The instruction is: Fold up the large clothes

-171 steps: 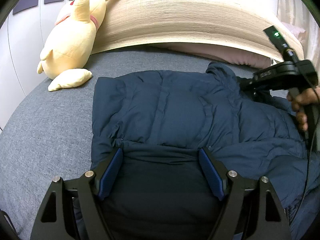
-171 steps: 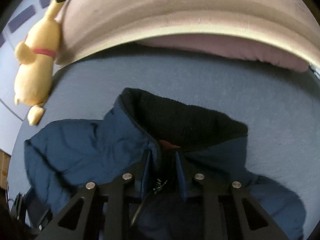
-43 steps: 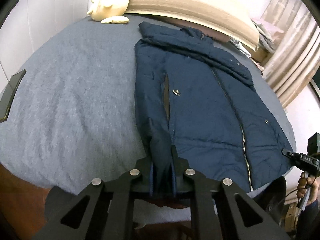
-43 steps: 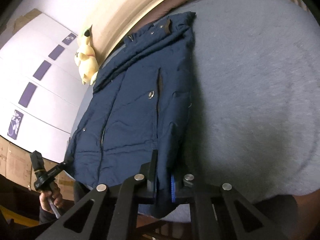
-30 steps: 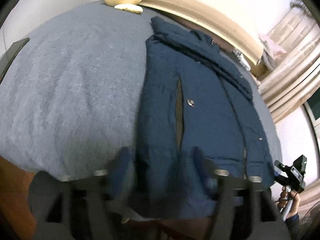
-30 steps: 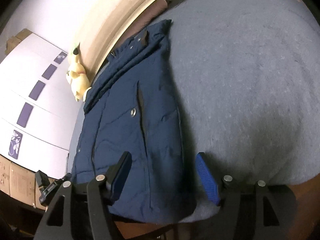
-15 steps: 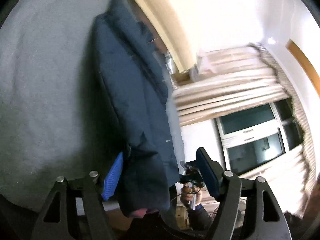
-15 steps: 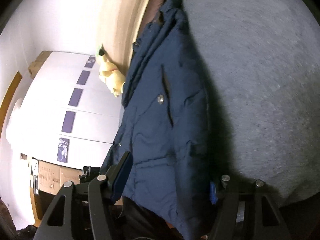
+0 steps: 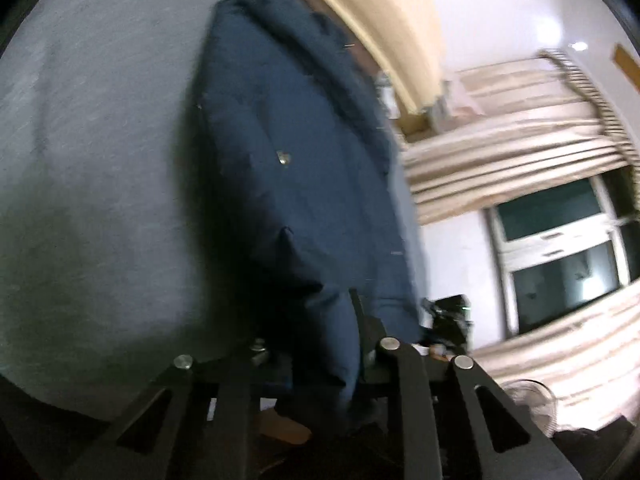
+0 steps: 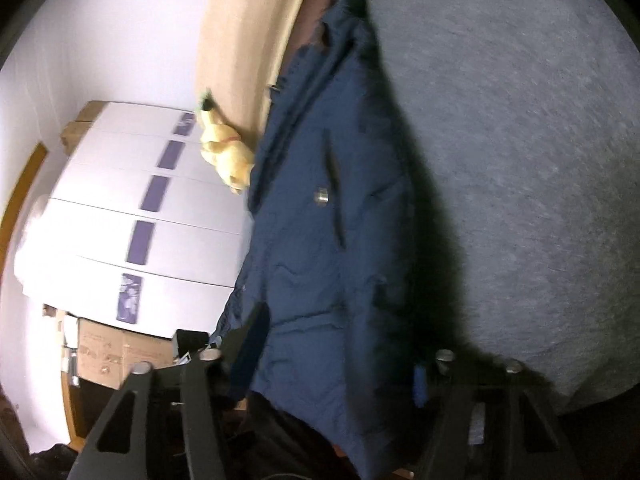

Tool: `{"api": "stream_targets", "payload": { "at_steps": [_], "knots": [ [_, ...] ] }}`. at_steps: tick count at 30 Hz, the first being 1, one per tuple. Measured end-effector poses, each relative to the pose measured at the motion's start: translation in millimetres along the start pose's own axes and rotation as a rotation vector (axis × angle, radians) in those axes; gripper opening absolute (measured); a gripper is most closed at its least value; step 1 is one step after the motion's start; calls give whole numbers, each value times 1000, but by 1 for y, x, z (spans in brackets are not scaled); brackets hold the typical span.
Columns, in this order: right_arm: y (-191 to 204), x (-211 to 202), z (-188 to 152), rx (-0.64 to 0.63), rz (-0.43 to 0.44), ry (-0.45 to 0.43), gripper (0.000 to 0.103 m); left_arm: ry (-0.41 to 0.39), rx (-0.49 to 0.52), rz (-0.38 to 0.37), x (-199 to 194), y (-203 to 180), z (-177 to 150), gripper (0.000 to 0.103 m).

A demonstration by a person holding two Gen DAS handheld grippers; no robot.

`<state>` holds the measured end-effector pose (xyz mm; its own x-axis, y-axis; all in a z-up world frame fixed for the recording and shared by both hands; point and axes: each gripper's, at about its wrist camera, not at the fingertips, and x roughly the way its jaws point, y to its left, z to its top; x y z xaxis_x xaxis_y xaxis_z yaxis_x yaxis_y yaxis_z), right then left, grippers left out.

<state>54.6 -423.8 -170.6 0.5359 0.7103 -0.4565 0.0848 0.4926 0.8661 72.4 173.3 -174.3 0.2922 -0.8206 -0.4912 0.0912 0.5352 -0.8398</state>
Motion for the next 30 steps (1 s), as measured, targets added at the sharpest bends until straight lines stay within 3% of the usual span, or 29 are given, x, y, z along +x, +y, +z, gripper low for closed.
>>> {"api": "stream_targets", "payload": {
  "at_steps": [2,5,8,11,13,14,15,20,30],
  "knots": [
    [-4,2,0,18,-29,6,39,6,-3,37,4,4,-3,20],
    [-3,1,1,20,-52,6,40,14,-6,69,1,6,-11,21],
    [-2,3,1,21,-66,5,40,22,-25,120,10,4,-18,30],
    [-4,4,1,32,-56,-1,40,6,-12,130,9,1,-20,29],
    [-4,4,0,25,-49,5,27,-3,21,166,17,-10,-22,21],
    [-4,4,0,23,-42,7,16,-11,34,180,16,-12,-23,18],
    [-1,2,-3,27,-18,4,14,-19,46,195,16,-17,-23,16],
    [26,-15,-3,-31,89,-35,12,-95,129,212,-4,-51,-26,14],
    [28,-26,-26,-40,96,-30,11,-124,116,202,-12,-56,-41,13]
  ]
}}
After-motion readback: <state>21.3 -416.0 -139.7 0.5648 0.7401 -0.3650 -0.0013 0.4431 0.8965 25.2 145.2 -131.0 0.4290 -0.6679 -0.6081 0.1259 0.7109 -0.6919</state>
